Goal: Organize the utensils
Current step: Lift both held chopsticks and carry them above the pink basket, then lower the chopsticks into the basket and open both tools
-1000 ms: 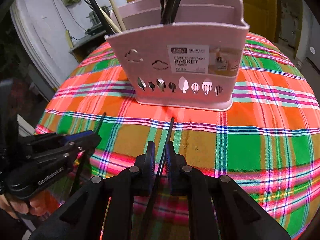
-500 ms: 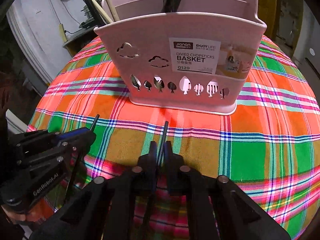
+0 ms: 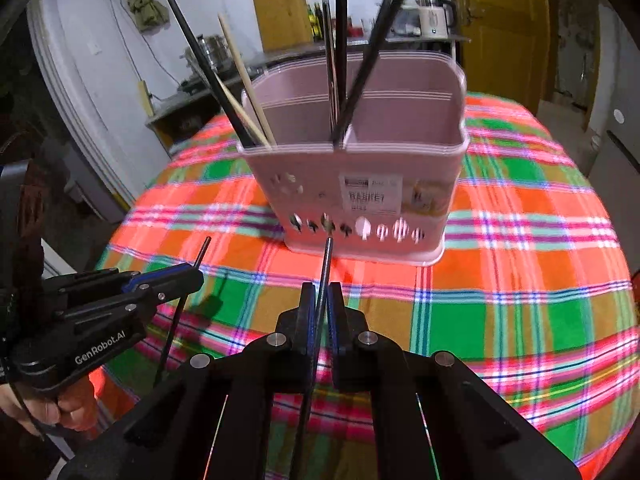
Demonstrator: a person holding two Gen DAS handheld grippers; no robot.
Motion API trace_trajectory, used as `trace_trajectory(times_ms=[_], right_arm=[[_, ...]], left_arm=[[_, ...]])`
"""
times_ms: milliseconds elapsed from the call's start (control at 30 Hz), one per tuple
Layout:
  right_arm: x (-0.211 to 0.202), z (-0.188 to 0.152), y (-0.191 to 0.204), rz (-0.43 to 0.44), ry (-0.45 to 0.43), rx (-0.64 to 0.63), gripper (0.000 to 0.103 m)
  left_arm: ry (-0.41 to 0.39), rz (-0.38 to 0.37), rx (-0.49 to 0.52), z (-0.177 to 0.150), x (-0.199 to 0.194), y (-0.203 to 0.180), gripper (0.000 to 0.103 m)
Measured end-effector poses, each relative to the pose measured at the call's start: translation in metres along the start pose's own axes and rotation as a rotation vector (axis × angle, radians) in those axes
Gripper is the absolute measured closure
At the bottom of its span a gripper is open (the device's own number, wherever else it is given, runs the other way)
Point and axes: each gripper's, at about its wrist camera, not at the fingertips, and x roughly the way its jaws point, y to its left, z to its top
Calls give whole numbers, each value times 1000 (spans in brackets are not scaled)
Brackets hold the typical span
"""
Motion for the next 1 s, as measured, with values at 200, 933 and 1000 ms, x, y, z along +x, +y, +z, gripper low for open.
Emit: trace_trajectory(times_ms=[200,933,1000], right_arm=[[-32,19,6,16,-90,-8,98],[-93,45,11,-1,-265,-46,98],[-95,42,11,0,-266,-45,98]], left_arm=[[-74,-22,18,20,-32,-12,99],[-223,-39,77,60,-89,-35,99],[-220,-43,76,58,-92,-35,99]])
